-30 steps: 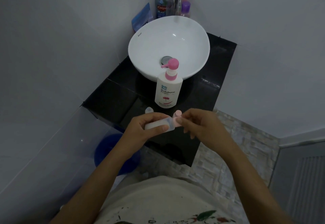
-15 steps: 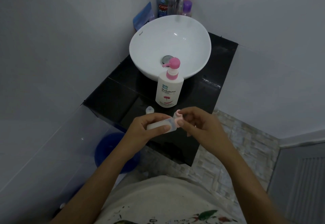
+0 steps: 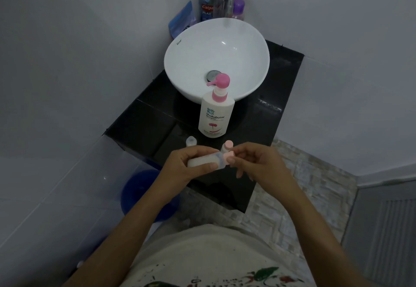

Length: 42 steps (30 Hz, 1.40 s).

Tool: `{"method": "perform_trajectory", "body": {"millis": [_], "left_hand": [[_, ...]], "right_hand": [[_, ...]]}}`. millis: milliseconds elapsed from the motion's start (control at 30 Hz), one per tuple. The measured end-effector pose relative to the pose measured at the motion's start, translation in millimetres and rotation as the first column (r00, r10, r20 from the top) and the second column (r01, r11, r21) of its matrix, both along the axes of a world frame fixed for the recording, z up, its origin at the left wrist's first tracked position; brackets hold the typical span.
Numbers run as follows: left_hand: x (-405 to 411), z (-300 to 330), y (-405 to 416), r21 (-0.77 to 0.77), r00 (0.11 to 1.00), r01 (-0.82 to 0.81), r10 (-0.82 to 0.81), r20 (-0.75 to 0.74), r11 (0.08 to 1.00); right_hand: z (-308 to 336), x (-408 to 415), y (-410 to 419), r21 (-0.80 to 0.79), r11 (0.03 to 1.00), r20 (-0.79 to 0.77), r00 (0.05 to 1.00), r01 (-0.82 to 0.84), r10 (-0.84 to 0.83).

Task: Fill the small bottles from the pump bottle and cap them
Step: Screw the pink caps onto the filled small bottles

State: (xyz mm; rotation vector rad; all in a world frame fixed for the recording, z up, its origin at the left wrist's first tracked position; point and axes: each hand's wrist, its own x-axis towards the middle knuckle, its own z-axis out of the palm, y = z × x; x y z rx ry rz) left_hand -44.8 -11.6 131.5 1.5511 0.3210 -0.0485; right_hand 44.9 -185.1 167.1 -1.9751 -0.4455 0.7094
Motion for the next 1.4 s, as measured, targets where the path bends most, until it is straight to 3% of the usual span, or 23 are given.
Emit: {"method": "perform_trajectory", "body": {"millis": [233, 400, 533, 700, 900, 1033, 1133, 1400], "left_hand": [[-0.2, -11.5, -1.6, 0.029, 0.999, -0.042, 0.043, -0.011, 0.999], [4.0, -24.0, 0.8, 0.078, 0.993, -0.107, 0.111, -0.044, 0.991], [6.3, -44.6, 11.3, 0.155, 0.988, -0.102, 0.119, -0.099, 0.983], [0.5, -75.2, 30.3, 0.214, 0.952, -0.226, 0.262, -0.156, 0.95], [9.0, -96.5, 43.6, 0.328, 0.927, -0.302, 0.356, -0.117, 0.895], [26.8, -101.7, 47.0, 0.396, 0.938, -0.264, 0.33, -0.108, 0.88], [39.6, -104.9, 47.9, 0.432, 0.945, -0.232, 0.307, -0.112, 0.871], [56.4, -111.9, 44.0, 0.431, 0.96, -0.149, 0.234, -0.151, 0.89]], "right_hand": [[-12.9, -7.2, 8.2, -0.035, 0.991, -0.102, 0.986, 0.131, -0.134], [-18.5, -11.2, 15.7, -0.023, 0.989, 0.024, 0.989, 0.148, -0.148], [-25.3, -0.6, 25.2, -0.115, 0.993, 0.304, 0.953, 0.037, 0.0], [-52.5, 26.8, 43.1, -0.331, 0.943, 0.567, 0.79, -0.038, 0.231], [-82.4, 47.1, 63.1, -0.637, 0.767, 0.608, 0.561, -0.077, 0.562], [-93.6, 50.0, 72.6, -0.722, 0.687, 0.579, 0.471, -0.085, 0.666], [-95.7, 50.5, 73.2, -0.703, 0.711, 0.604, 0.499, -0.034, 0.621], [-93.2, 55.8, 67.1, -0.63, 0.772, 0.594, 0.588, -0.084, 0.548]]}}
